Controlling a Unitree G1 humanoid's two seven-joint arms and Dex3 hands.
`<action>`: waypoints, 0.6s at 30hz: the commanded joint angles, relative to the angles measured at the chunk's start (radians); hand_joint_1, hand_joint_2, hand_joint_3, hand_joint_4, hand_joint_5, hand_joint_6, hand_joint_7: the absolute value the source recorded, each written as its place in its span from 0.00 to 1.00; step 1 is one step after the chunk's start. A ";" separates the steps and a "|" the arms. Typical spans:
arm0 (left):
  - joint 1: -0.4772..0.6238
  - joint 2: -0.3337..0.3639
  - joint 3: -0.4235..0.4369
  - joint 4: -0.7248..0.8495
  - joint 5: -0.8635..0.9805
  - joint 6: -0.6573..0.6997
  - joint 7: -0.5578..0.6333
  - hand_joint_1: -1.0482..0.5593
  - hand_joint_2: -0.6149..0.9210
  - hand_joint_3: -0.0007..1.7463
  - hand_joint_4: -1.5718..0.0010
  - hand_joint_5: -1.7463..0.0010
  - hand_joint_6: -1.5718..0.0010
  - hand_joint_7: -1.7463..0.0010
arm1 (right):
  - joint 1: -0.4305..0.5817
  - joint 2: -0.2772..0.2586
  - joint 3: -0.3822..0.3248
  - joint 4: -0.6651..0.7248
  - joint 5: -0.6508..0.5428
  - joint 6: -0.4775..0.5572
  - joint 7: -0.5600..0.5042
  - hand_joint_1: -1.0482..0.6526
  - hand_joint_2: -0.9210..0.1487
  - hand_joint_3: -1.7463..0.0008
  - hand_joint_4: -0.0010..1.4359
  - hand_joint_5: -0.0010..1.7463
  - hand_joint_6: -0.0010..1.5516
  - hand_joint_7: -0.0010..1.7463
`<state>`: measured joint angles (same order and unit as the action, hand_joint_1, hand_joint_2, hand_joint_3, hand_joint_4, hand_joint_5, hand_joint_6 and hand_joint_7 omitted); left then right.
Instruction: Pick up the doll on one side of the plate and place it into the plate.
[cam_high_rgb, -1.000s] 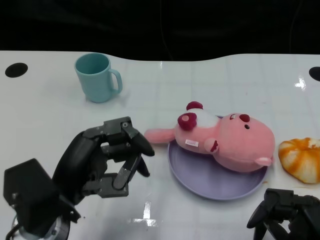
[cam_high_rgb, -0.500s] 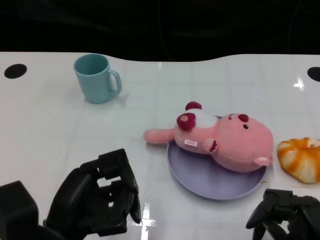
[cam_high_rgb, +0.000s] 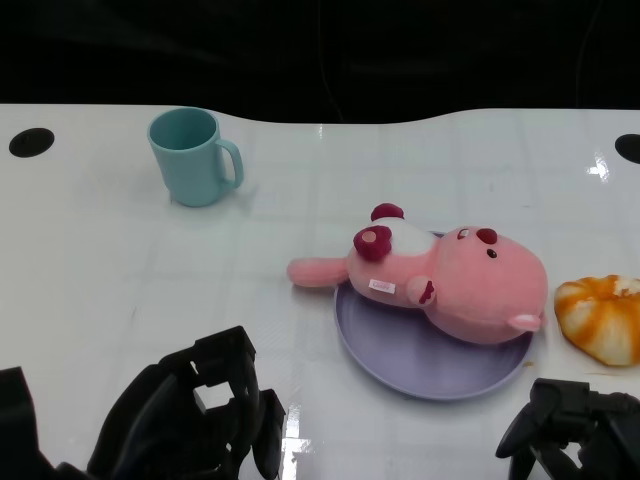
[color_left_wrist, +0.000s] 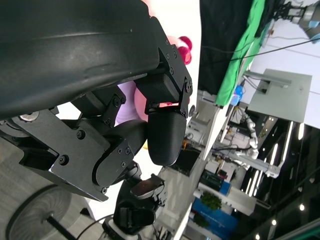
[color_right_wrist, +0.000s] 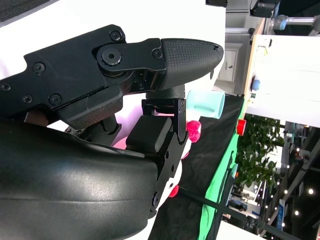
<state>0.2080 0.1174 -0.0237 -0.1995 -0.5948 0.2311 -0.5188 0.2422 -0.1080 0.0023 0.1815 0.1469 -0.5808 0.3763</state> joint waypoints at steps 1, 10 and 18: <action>-0.008 0.004 0.006 0.019 0.012 -0.015 -0.023 0.59 0.72 0.75 0.39 0.00 0.47 0.05 | -0.001 -0.015 -0.016 0.011 0.013 -0.015 0.005 0.05 0.00 0.75 0.67 0.81 0.62 0.62; -0.005 -0.003 -0.002 0.035 0.027 -0.033 -0.058 0.58 0.71 0.75 0.39 0.00 0.46 0.06 | -0.007 -0.014 -0.019 0.020 0.022 -0.014 0.010 0.05 0.00 0.76 0.67 0.81 0.62 0.63; -0.011 0.004 0.012 0.053 0.026 -0.045 -0.078 0.59 0.70 0.77 0.38 0.02 0.44 0.09 | -0.009 -0.009 -0.011 0.013 0.011 -0.011 0.007 0.05 0.00 0.76 0.67 0.81 0.62 0.63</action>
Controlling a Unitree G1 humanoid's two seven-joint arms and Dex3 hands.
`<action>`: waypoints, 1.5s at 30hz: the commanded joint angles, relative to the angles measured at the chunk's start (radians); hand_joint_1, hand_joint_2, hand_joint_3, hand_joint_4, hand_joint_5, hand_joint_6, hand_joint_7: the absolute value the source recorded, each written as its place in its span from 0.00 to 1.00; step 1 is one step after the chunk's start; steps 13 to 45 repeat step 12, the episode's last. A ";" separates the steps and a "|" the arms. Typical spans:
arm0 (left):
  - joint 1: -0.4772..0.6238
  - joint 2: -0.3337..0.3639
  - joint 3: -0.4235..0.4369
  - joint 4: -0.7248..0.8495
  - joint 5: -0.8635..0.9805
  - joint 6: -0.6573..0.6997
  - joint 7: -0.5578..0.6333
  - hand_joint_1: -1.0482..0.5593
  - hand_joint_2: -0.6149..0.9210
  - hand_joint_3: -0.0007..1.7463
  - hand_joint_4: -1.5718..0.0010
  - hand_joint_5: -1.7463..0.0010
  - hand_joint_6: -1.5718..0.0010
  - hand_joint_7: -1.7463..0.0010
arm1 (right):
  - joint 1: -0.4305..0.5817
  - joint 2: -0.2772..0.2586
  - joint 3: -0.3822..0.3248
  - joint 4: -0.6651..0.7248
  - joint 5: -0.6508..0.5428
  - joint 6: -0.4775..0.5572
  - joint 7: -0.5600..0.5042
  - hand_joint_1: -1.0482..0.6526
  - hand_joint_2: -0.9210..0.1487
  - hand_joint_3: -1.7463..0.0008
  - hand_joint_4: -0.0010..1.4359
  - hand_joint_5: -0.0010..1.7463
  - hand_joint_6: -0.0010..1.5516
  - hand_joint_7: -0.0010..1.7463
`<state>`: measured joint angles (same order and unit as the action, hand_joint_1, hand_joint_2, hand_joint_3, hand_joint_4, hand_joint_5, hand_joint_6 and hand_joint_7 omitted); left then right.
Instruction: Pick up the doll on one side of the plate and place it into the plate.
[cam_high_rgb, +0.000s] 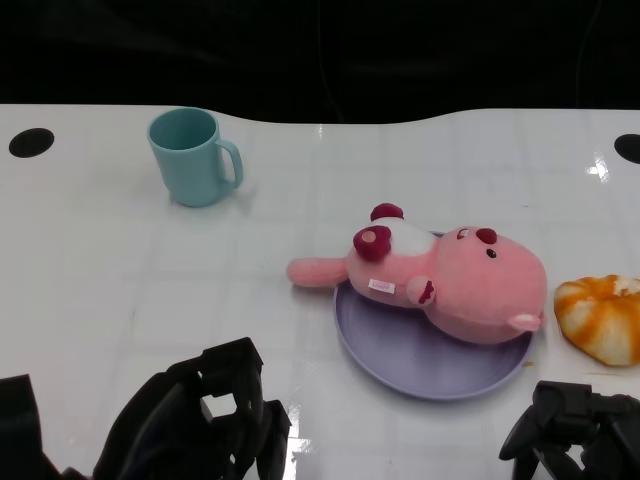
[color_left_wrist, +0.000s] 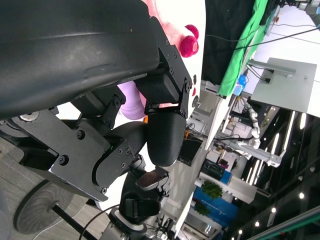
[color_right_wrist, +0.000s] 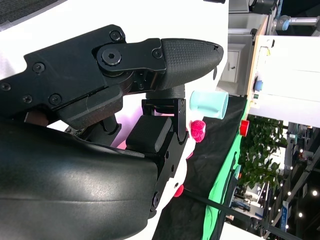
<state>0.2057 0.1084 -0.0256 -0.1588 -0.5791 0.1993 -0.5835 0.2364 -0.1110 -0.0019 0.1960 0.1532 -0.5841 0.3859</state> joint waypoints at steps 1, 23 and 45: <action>-0.009 0.013 0.016 0.013 0.009 -0.011 -0.015 0.59 0.70 0.77 0.38 0.02 0.44 0.10 | -0.004 -0.006 -0.007 0.000 0.003 -0.010 -0.004 0.05 0.00 0.76 0.67 0.81 0.62 0.63; -0.011 0.014 0.011 0.020 0.004 -0.014 -0.039 0.59 0.70 0.77 0.39 0.02 0.45 0.10 | -0.009 -0.008 -0.008 0.015 0.000 -0.031 -0.002 0.06 0.00 0.75 0.66 0.81 0.61 0.63; -0.011 0.014 0.011 0.020 0.004 -0.014 -0.039 0.59 0.70 0.77 0.39 0.02 0.45 0.10 | -0.009 -0.008 -0.008 0.015 0.000 -0.031 -0.002 0.06 0.00 0.75 0.66 0.81 0.61 0.63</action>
